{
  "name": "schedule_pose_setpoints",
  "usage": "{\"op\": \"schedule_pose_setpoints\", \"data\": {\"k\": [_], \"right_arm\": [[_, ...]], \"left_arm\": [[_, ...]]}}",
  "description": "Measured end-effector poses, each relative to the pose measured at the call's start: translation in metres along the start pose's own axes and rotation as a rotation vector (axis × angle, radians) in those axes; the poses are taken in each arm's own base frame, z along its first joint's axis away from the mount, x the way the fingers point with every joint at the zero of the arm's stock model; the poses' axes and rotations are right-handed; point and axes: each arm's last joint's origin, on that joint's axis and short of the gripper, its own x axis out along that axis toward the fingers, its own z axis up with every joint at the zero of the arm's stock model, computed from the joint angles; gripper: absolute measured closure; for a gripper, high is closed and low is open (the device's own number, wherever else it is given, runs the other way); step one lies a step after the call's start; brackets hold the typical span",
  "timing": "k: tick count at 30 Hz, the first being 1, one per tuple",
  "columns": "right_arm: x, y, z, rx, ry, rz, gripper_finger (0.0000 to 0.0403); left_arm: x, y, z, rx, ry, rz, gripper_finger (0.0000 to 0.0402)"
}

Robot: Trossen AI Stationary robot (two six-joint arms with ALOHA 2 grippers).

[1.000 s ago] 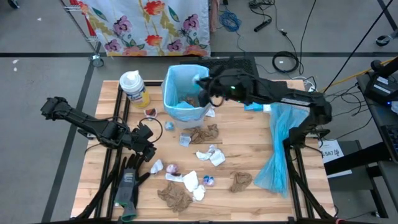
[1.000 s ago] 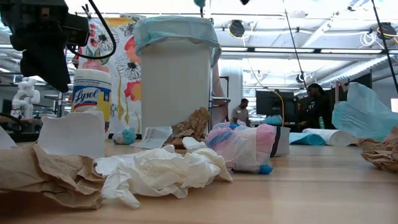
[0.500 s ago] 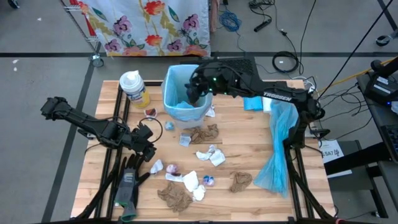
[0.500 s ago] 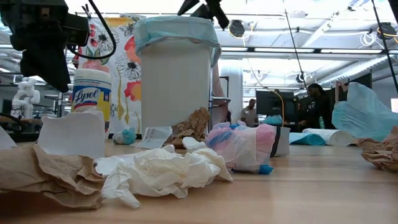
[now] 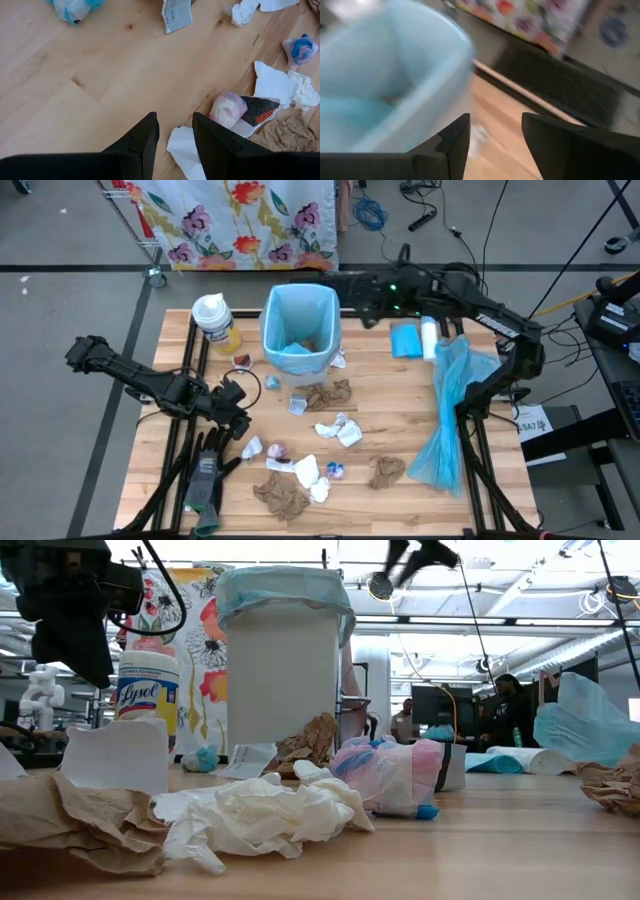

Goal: Place trash/remove bag and relplace
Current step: Put the white receipt paper into the trash bin

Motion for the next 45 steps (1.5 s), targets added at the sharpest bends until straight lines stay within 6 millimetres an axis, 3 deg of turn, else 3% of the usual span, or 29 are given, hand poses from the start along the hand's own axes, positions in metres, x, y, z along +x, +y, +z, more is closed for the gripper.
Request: {"op": "schedule_pose_setpoints", "data": {"k": [3,8,13,19,22,28,38,45], "right_arm": [[0.008,-0.009,-0.019,-0.014,0.117,-0.07,0.0238],[0.042,-0.017,-0.062,0.029,0.206,-0.11,0.0236],[0.097,-0.023,-0.112,0.18,0.217,0.085,0.0236],[0.151,-0.033,-0.15,0.34,0.151,0.286,0.0236],[0.168,-0.039,-0.155,0.284,0.106,0.285,0.0236],[0.182,-0.035,-0.155,-0.067,0.082,0.295,0.0236],[0.199,-0.028,-0.154,-0.208,0.191,0.441,0.0234],[0.204,-0.019,-0.141,-0.391,0.236,0.436,0.019]], "left_arm": [[0.0,0.0,0.0,-0.002,0.0,0.0,0.0276],[0.0,0.0,0.0,-0.002,0.0,0.001,0.0276],[0.0,0.0,0.0,-0.003,0.001,0.0,0.0276],[0.0,0.0,0.0,-0.003,0.0,0.001,0.0276],[0.0,0.0,0.0,-0.003,0.001,0.001,0.0276],[0.0,-0.001,-0.002,-0.015,0.052,-0.028,0.0276],[0.0,-0.001,-0.002,-0.125,0.064,-0.036,0.0276],[0.0,-0.006,0.003,-0.296,-0.024,-0.061,0.0276]]}}
